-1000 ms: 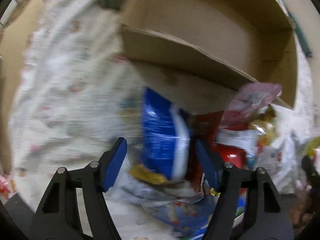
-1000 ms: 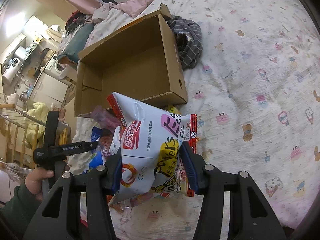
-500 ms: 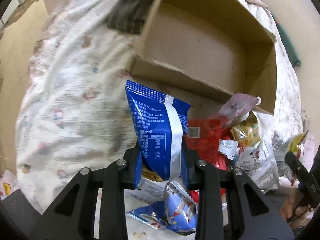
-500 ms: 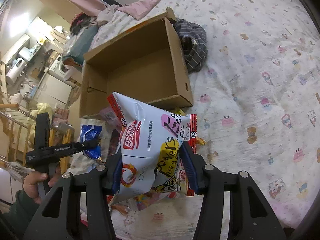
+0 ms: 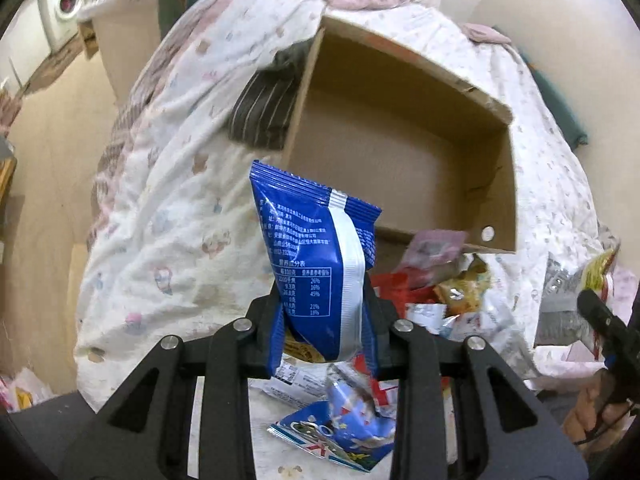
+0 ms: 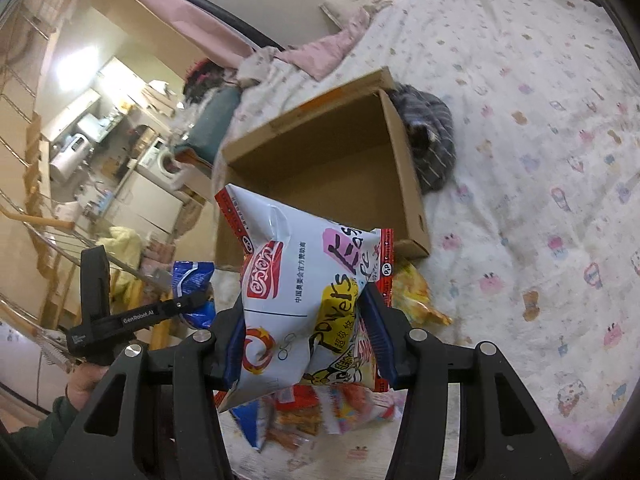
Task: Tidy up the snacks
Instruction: 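Carry both held bags over the cardboard box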
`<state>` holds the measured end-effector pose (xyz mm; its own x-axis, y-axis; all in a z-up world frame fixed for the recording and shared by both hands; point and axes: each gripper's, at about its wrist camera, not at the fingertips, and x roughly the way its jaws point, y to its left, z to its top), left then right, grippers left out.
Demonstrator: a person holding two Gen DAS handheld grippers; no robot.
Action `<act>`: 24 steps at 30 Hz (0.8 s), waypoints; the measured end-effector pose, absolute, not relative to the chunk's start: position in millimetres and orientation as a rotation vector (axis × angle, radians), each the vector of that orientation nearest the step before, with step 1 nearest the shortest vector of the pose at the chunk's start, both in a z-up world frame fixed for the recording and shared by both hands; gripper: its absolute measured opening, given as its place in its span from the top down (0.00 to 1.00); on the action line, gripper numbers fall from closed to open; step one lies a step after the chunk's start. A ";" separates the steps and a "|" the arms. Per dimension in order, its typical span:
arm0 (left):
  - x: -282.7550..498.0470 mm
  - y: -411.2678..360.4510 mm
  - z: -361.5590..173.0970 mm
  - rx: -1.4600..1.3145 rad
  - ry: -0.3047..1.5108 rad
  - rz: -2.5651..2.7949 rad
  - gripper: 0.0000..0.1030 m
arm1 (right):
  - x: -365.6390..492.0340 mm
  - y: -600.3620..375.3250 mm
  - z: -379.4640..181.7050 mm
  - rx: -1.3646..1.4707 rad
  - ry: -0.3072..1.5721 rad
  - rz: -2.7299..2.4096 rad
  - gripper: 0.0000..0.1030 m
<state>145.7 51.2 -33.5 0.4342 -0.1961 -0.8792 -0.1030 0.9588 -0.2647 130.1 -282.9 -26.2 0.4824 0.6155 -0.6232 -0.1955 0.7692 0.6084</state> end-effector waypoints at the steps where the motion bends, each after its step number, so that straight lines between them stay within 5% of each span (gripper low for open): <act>1: 145.7 47.0 -25.3 -0.280 1.107 -0.071 0.73 | 131.2 -282.6 -23.2 0.501 0.943 0.520 0.48; 24: 216.0 10.1 15.2 -0.173 1.015 -0.133 0.73 | 221.5 -241.6 18.5 0.449 0.906 0.593 0.48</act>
<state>216.0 10.1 15.2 0.5212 -0.1901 -0.8320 0.0300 0.9784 -0.2047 221.5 -241.6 18.5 0.4782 0.6471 -0.5938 -0.2850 0.7538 0.5920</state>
